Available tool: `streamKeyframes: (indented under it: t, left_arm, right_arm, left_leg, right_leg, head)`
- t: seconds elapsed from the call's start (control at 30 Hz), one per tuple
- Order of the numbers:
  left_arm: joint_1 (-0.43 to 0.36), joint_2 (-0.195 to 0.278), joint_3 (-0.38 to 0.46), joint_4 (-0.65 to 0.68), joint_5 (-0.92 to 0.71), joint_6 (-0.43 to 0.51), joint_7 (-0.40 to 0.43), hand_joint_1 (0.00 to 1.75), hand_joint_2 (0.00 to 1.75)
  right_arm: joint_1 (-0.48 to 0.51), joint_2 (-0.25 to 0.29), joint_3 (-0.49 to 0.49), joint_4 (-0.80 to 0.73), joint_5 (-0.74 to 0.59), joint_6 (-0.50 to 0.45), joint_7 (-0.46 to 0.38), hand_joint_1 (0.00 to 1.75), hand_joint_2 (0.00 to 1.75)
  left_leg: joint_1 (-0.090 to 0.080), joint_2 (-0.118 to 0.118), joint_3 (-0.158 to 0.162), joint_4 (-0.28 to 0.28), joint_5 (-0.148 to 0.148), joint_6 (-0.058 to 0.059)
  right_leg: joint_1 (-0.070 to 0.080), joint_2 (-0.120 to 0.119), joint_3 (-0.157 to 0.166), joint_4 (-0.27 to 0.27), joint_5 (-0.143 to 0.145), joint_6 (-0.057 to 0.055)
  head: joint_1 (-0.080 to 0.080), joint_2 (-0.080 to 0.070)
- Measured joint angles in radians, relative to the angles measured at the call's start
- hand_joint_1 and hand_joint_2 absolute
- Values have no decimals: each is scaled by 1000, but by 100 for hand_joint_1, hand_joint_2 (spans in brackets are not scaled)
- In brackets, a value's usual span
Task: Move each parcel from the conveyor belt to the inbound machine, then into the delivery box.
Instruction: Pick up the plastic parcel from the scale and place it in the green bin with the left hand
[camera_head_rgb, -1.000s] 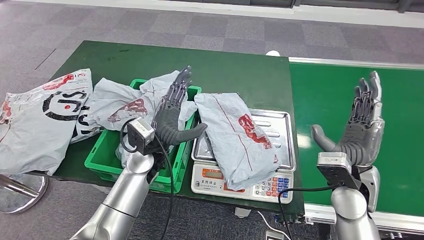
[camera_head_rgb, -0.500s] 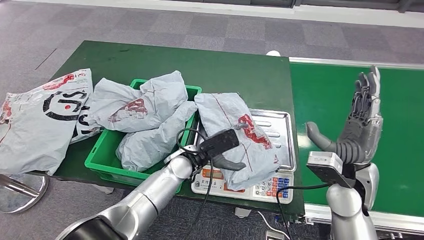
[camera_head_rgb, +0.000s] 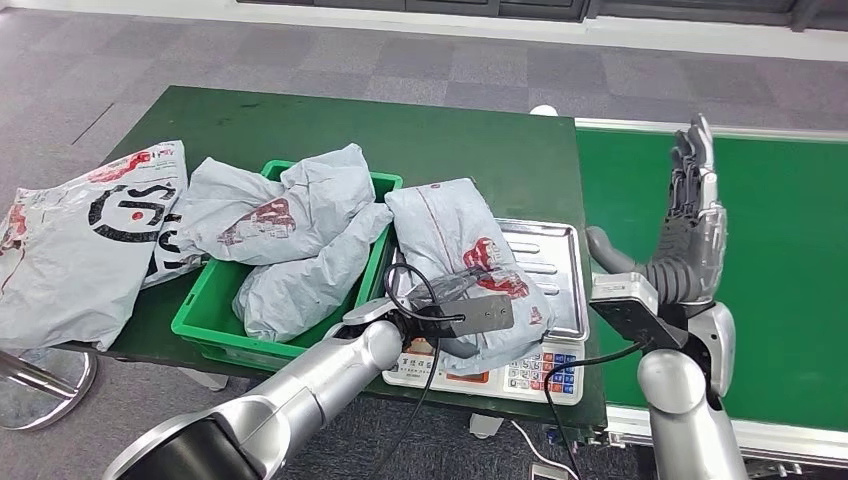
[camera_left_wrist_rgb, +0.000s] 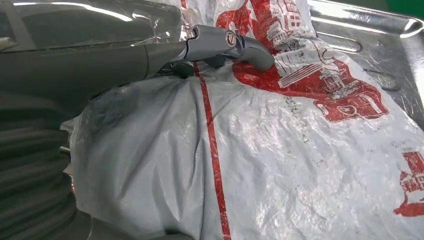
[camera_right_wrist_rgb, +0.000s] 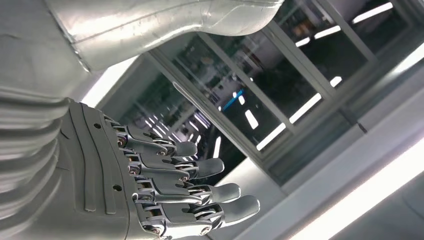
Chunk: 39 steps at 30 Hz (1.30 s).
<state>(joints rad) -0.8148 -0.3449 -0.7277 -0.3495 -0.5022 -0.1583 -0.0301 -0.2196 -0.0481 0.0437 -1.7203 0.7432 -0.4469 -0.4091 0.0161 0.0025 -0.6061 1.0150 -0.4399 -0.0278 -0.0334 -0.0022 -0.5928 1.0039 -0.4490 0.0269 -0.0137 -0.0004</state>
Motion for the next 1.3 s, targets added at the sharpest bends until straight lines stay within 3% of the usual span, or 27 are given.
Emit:
streamKeyframes:
  t: [0.03,0.07,0.17,0.2,0.43,0.63,0.87,1.13,1.3]
  left_arm:
    - [0,0,-1,3,-3,-1,-3,0,175]
    - [-1,0,-2,6,-5,-3,-4,14,175]
    - [-1,1,-2,11,-16,-3,-8,145,175]
    - [0,1,-2,11,-21,2,-10,175,175]
    - [11,4,12,13,-3,69,-123,175,175]
    - [50,17,83,-2,103,88,-351,175,175]
    - [73,24,133,-21,127,106,-419,175,175]
    - [126,36,213,-114,180,296,-646,175,175]
    - [163,49,244,-186,192,316,-669,175,175]
  right_arm:
    - [-4,0,3,8,6,12,10,0,175]
    - [-6,0,6,16,13,23,19,0,175]
    - [-9,5,11,39,34,57,39,0,175]
    - [-10,7,11,45,39,69,45,0,175]
    - [-26,14,11,82,49,143,82,0,175]
    - [-50,14,11,112,22,196,106,0,175]
    - [-64,14,10,135,18,203,110,0,175]
    - [-66,14,10,160,3,206,109,0,175]
    - [-66,14,10,176,1,207,107,0,175]
  left_leg:
    - [0,0,1,0,0,0]
    - [0,0,2,0,0,0]
    - [0,0,5,0,0,0]
    - [0,0,6,0,0,0]
    - [0,-1,6,0,1,0]
    - [0,-2,4,0,1,1]
    - [0,-2,2,0,1,0]
    - [0,-2,1,0,0,0]
    - [0,-2,0,0,0,0]
  right_leg:
    - [0,0,1,0,0,0]
    - [0,0,3,0,0,0]
    - [0,0,6,0,0,0]
    - [0,0,6,0,0,0]
    - [0,-1,7,0,0,0]
    - [0,-2,5,0,0,0]
    - [0,-2,3,0,-1,0]
    - [0,-2,1,0,-2,0]
    - [0,-2,1,0,-2,0]
  head:
    - [0,0]
    - [0,0]
    - [0,0]
    - [0,0]
    - [0,0]
    - [0,0]
    - [0,0]
    - [0,0]
    - [0,0]
